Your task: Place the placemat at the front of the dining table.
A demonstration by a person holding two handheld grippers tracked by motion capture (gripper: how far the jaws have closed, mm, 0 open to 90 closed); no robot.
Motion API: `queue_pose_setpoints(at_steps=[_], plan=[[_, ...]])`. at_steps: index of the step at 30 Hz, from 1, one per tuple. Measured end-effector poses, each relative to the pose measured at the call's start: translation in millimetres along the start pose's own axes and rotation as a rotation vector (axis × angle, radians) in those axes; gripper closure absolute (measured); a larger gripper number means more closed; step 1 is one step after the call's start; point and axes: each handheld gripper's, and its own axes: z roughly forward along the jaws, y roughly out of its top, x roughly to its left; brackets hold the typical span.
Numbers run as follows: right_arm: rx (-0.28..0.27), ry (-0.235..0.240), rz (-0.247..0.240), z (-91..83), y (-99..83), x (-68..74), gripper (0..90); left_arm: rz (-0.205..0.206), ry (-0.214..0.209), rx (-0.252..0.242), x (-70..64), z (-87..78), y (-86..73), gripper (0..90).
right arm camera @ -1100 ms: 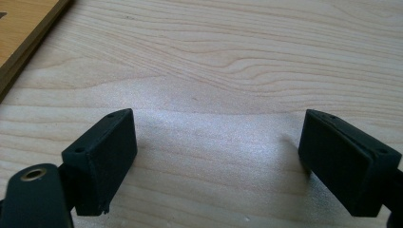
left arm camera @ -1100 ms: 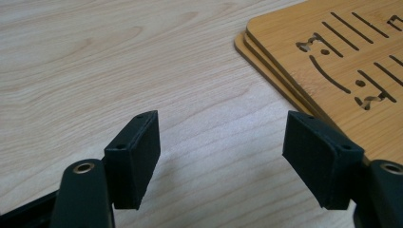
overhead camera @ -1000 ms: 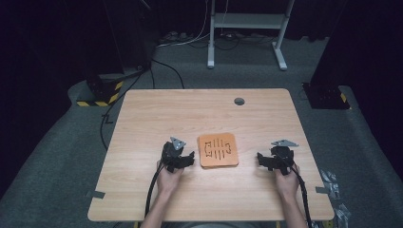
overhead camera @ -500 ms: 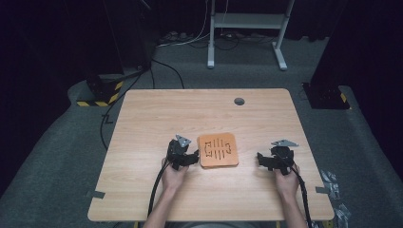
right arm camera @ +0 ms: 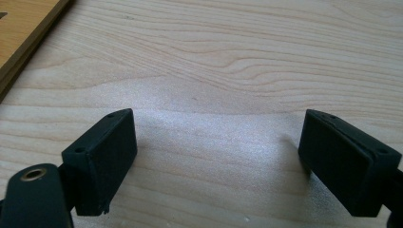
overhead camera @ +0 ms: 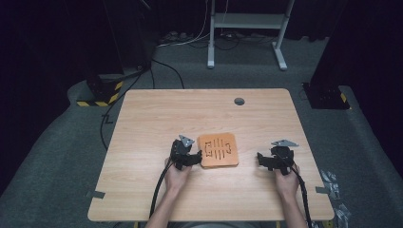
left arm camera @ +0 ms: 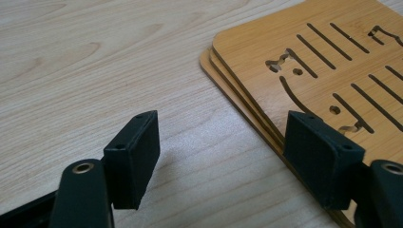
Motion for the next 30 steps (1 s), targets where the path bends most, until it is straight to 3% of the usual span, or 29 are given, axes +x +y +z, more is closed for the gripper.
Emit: queue_pose_setpoints(at_steps=[18, 23, 27, 30], plan=[[0.007, 0.006, 0.005, -0.6, 0.0, 0.5, 12.8, 0.003, -0.02, -0.004, -9.1, 6.5, 4.1, 28.1], [-0.014, -0.009, -0.007, 0.2, -1.0, 1.1, 13.5, 0.007, -0.018, -0.007, -10.8, 7.1, 4.7, 28.2], [0.007, 0.025, -0.016, -1.8, -0.5, 4.6, 13.5, 0.014, -0.021, -0.007, -13.7, 7.4, 5.1, 28.4], [-0.006, 0.018, -0.017, -0.6, -0.9, 7.0, 13.4, 0.005, -0.026, -0.01, -15.4, 8.2, 5.1, 28.4]])
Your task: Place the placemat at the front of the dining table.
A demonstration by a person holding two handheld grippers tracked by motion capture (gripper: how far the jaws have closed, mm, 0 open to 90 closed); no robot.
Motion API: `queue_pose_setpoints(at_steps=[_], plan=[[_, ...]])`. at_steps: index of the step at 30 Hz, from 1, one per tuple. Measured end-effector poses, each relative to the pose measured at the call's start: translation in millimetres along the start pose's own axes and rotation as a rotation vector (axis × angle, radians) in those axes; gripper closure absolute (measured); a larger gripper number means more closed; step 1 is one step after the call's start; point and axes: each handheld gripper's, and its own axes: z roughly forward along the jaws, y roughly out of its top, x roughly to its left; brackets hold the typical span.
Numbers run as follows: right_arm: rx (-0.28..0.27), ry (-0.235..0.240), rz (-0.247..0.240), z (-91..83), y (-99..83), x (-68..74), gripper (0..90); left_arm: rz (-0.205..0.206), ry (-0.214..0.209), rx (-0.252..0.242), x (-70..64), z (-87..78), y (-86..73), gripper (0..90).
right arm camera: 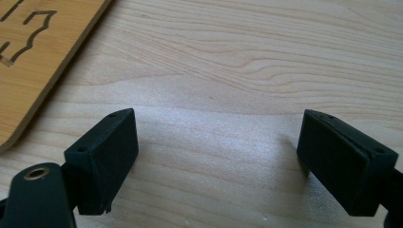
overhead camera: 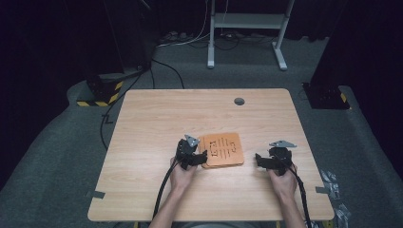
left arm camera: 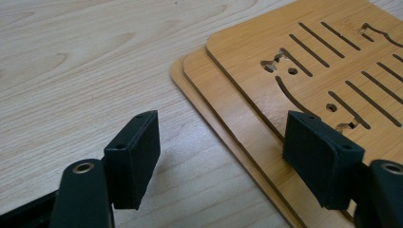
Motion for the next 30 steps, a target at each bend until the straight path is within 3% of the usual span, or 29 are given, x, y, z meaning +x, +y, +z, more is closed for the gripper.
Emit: queue_pose_setpoints(at_steps=[5, 9, 16, 20, 30], plan=[[0.008, 0.011, -0.009, -0.4, 0.5, 4.4, 13.6, 0.008, -0.007, -0.004, -2.6, 1.3, 0.6, 28.4], [0.027, 0.082, -0.02, -0.7, 5.2, 12.2, 13.2, 0.016, -0.007, -0.003, -5.8, 0.0, 0.7, 28.0], [-0.025, 0.155, -0.002, -0.2, 11.8, 18.9, 13.4, 0.018, -0.008, -0.01, -4.1, -4.3, 1.3, 26.8], [-0.029, 0.165, -0.017, 1.3, 13.3, 25.1, 13.5, 0.008, -0.007, -0.017, -2.2, -6.1, -1.0, 27.0], [-0.017, 0.155, -0.014, 5.1, 12.4, 25.0, 13.1, -0.015, -0.016, -0.013, 0.6, -6.2, -6.4, 27.2]])
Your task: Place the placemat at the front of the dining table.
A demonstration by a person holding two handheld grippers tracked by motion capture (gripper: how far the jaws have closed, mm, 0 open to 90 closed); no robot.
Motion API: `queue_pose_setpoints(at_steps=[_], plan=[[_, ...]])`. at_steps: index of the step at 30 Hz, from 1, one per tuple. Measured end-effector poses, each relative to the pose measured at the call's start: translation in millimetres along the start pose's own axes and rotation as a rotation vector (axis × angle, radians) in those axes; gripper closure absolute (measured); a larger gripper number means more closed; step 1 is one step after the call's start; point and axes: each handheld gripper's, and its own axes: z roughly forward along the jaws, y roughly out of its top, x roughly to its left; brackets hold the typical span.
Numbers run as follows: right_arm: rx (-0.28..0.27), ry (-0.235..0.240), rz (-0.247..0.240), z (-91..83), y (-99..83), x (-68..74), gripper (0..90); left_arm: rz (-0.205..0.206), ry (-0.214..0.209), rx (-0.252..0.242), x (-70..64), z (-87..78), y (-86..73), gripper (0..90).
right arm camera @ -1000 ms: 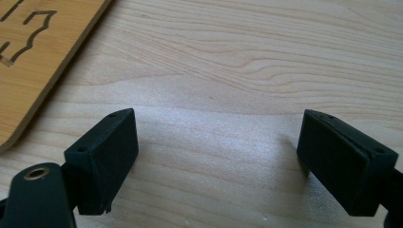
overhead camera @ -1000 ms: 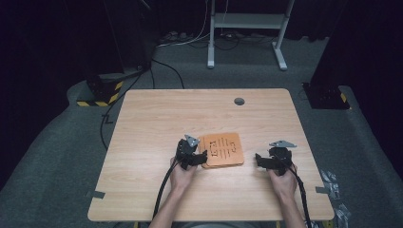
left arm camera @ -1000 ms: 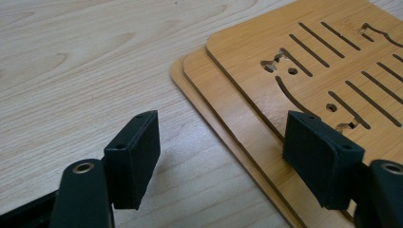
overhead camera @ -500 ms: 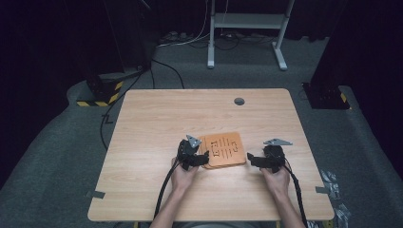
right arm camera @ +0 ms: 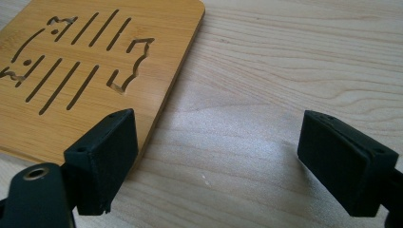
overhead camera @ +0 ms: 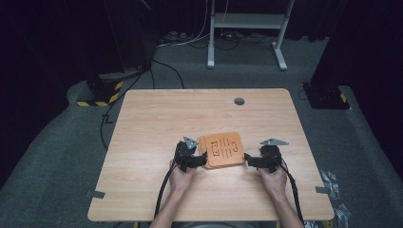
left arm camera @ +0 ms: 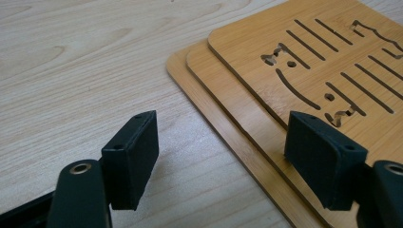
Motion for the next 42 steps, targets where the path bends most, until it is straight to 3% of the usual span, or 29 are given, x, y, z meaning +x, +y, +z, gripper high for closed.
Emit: queue_pose_setpoints(at_steps=[22, 29, 35, 42], plan=[[-0.009, 0.012, 0.004, 1.0, -3.2, -2.5, 13.1, 0.022, -0.004, 0.0, -6.2, 1.7, 3.1, 28.4], [-0.002, 0.013, 0.005, 1.3, -3.4, -2.5, 13.1, -0.019, -0.028, -0.007, -3.0, 0.0, 3.3, 27.8], [0.0, 0.006, -0.001, 1.7, -3.5, -1.6, 13.2, -0.015, -0.048, -0.032, -1.9, -3.6, 4.8, 27.7], [0.001, -0.004, -0.013, 2.3, -3.4, -0.5, 13.3, -0.04, -0.08, -0.064, 0.7, -9.1, 6.8, 27.6]])
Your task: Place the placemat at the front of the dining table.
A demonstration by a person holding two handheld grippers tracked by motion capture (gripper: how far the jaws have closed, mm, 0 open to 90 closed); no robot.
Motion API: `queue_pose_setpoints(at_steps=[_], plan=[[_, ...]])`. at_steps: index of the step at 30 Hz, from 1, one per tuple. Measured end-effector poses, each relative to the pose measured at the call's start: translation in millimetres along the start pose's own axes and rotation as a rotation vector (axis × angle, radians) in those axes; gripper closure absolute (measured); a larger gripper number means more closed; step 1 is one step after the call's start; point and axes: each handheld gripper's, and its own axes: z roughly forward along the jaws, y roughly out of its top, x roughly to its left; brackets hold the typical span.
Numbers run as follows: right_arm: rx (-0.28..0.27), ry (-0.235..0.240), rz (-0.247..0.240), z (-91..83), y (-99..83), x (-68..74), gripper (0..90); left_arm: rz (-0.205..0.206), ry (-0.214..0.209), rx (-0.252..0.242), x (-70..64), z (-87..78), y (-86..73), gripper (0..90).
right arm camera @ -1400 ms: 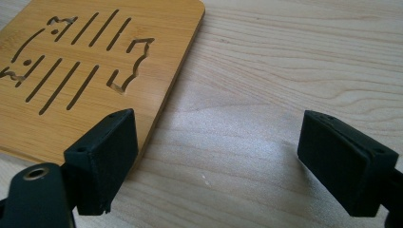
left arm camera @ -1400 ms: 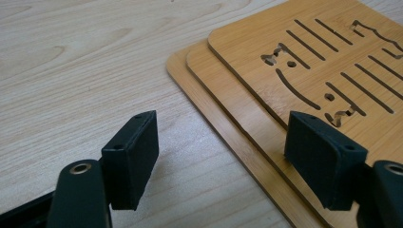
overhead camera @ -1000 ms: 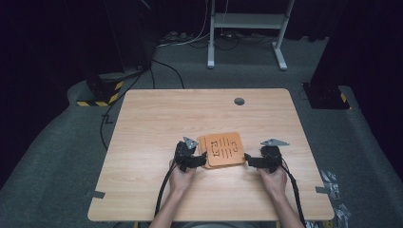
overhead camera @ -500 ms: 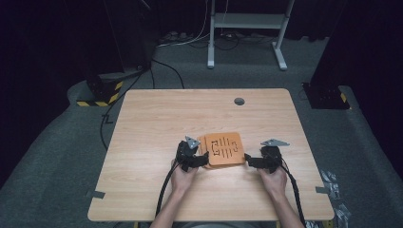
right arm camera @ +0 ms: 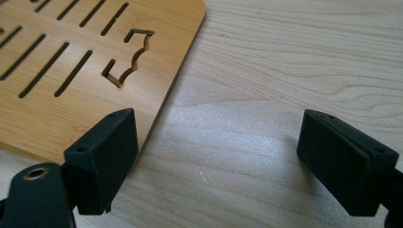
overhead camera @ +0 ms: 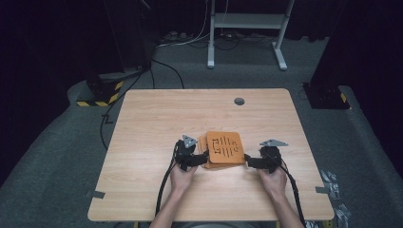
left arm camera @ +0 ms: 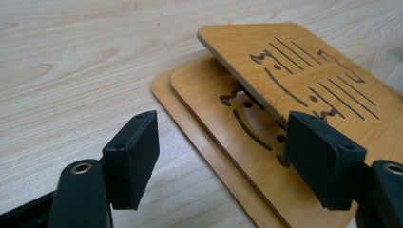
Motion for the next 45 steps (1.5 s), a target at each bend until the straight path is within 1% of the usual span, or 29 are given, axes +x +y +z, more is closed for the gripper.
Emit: queue_pose_setpoints(at_steps=[1, 2, 3, 4, 5, 7, 8, 9, 10, 11, 13, 16, 18, 19, 22, 23, 26, 29, 31, 35, 40, 42, 45], plan=[[0.007, 0.0, -0.001, -0.3, 0.1, 0.5, 13.3, -0.011, -0.003, -0.008, -0.3, -1.2, 0.4, 27.6], [0.007, -0.011, -0.006, 0.2, 0.1, 1.5, 13.6, -0.007, -0.013, -0.009, 0.2, -1.9, 1.0, 27.6], [0.01, -0.015, -0.01, 0.4, 0.1, 2.2, 13.6, -0.013, -0.028, -0.019, 0.2, -2.2, 1.4, 27.6], [0.014, -0.028, -0.023, 0.8, 0.3, 3.5, 13.8, -0.018, -0.036, -0.018, 0.0, -3.1, 2.0, 27.5], [0.02, -0.023, -0.026, 0.6, 0.4, 4.2, 13.8, -0.021, -0.047, -0.02, -0.5, -3.1, 2.7, 27.2], [0.02, -0.024, -0.026, 0.7, 0.4, 4.2, 13.8, -0.023, -0.057, -0.028, -1.4, -3.0, 3.8, 27.2], [0.02, -0.024, -0.027, 0.7, 0.4, 4.2, 13.8, -0.021, -0.072, -0.022, -0.8, -3.1, 4.6, 26.5], [0.018, -0.023, -0.029, 0.8, 0.4, 4.0, 13.8, -0.031, -0.087, -0.026, -1.3, -1.8, 5.2, 26.3], [0.018, -0.024, -0.029, 0.8, 0.4, 4.1, 13.7, -0.035, -0.092, -0.025, -1.8, -1.1, 5.6, 25.9], [0.018, -0.023, -0.029, 0.9, 0.4, 4.1, 13.8, -0.028, -0.095, -0.018, -2.0, -0.5, 6.3, 25.4], [0.016, -0.025, -0.037, 1.1, 0.5, 3.5, 13.7, -0.034, -0.098, -0.014, -3.2, 1.1, 7.2, 25.2], [0.012, -0.027, -0.032, 1.5, 0.5, 4.1, 13.7, -0.042, -0.11, -0.015, -2.8, 2.2, 7.5, 25.1], [0.012, -0.028, -0.032, 1.6, 0.5, 4.1, 13.8, -0.056, -0.115, -0.014, -3.4, 3.2, 7.5, 25.1], [0.012, -0.028, -0.032, 1.6, 0.5, 4.1, 13.7, -0.047, -0.119, -0.011, -2.9, 3.8, 7.7, 25.0], [0.012, -0.028, -0.032, 1.6, 0.5, 4.1, 13.7, -0.058, -0.124, -0.001, -4.0, 5.6, 8.1, 24.3], [0.012, -0.028, -0.032, 1.6, 0.5, 4.1, 13.7, -0.062, -0.13, -0.005, -4.5, 6.7, 8.2, 24.1], [0.017, -0.024, -0.032, 1.1, 0.6, 4.0, 13.7, -0.053, -0.138, 0.008, -5.9, 8.7, 9.7, 23.6], [0.017, -0.025, -0.032, 1.2, 0.7, 4.0, 13.8, -0.055, -0.141, 0.012, -8.0, 11.2, 10.7, 23.2], [0.016, -0.025, -0.032, 1.2, 0.6, 4.1, 13.8, -0.05, -0.14, 0.023, -8.8, 13.4, 11.4, 23.3], [0.016, -0.025, -0.032, 1.2, 0.6, 4.1, 13.7, -0.058, -0.139, 0.044, -10.5, 18.5, 11.9, 24.2], [0.016, -0.026, -0.031, 1.2, 0.6, 4.1, 13.8, -0.07, -0.158, 0.055, -12.0, 22.1, 12.1, 24.0], [0.016, -0.026, -0.031, 1.3, 0.6, 4.1, 13.7, -0.072, -0.174, 0.064, -13.0, 23.8, 12.1, 24.1], [0.015, -0.027, -0.031, 1.3, 0.6, 4.2, 13.8, -0.072, -0.183, 0.067, -14.0, 25.2, 12.1, 23.8]])
